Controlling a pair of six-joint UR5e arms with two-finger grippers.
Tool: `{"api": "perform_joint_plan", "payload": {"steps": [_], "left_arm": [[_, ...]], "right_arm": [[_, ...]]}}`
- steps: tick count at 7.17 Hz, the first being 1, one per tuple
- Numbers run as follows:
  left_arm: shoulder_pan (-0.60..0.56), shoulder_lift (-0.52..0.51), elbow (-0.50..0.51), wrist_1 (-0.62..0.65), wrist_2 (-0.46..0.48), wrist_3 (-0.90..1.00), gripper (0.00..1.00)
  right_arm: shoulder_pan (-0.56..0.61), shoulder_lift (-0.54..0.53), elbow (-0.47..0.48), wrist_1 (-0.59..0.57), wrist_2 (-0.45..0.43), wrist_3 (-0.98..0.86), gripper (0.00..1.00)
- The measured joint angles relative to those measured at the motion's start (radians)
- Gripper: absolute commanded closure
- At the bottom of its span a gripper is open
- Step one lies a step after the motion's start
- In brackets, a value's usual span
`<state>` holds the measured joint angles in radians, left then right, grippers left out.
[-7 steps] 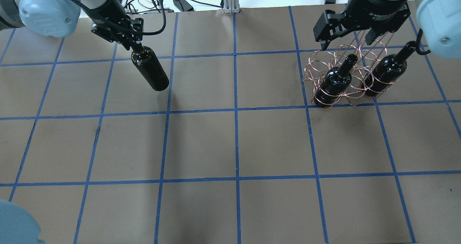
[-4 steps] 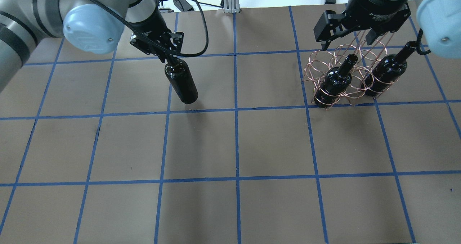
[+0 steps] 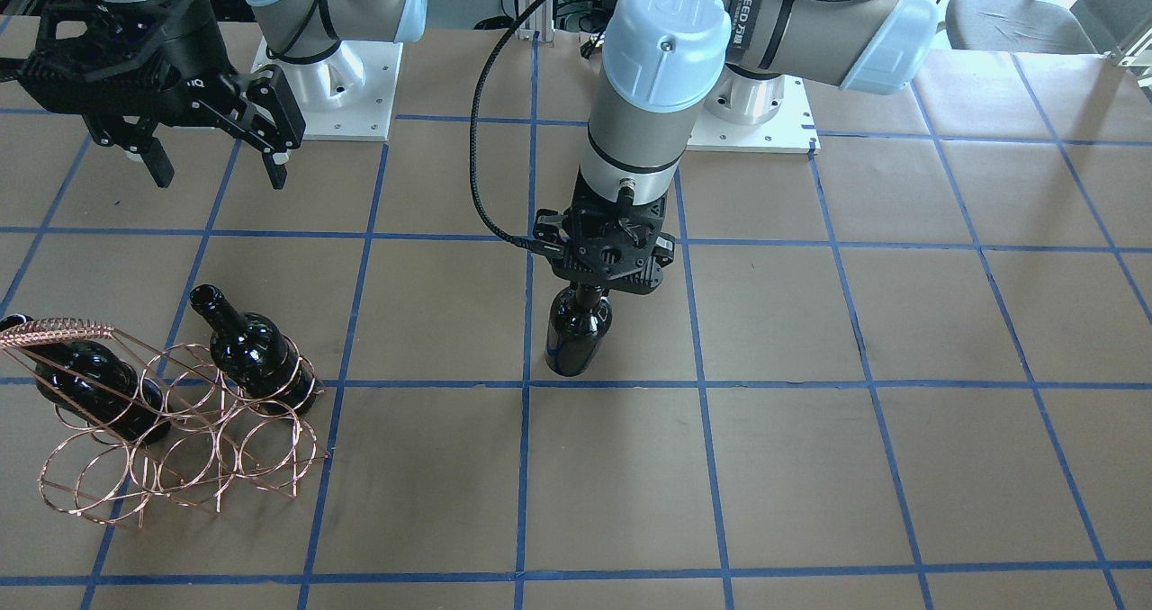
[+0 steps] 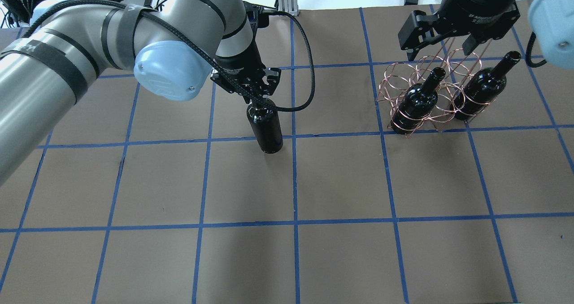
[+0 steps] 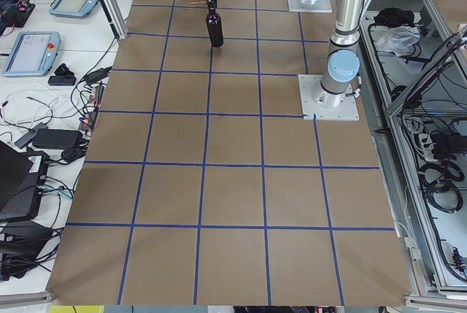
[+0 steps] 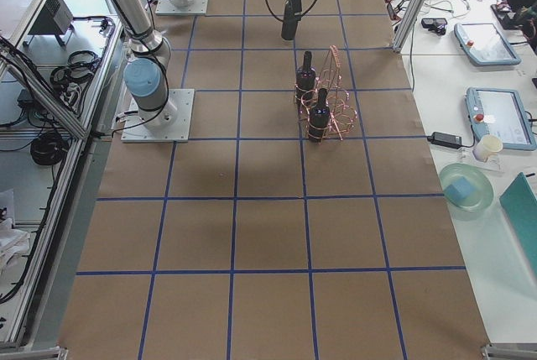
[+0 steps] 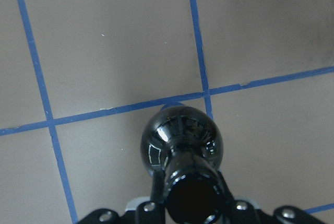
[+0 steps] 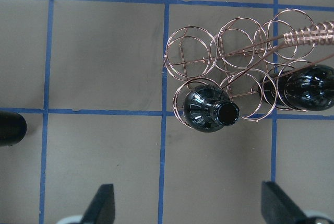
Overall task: Place wine into wine basket
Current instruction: 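Carry the upright bottle with the left gripper toward the table center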
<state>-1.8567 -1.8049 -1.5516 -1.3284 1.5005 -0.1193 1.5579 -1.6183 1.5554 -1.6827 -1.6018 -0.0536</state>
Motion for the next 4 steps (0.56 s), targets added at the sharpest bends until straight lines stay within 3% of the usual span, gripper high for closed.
{"api": "perform_joint_plan", "payload": {"steps": [3,4], "left_arm": [[-0.027,0.007,-0.035,0.0,0.001,-0.02,1.0],[-0.028,0.007,-0.038,0.0,0.001,-0.022,0.86]], "right_arm": [[-0.005,-0.004,0.002,0.002,-0.004,0.0,0.0],[-0.005,-0.005,0.002,0.002,-0.004,0.0,0.01]]}}
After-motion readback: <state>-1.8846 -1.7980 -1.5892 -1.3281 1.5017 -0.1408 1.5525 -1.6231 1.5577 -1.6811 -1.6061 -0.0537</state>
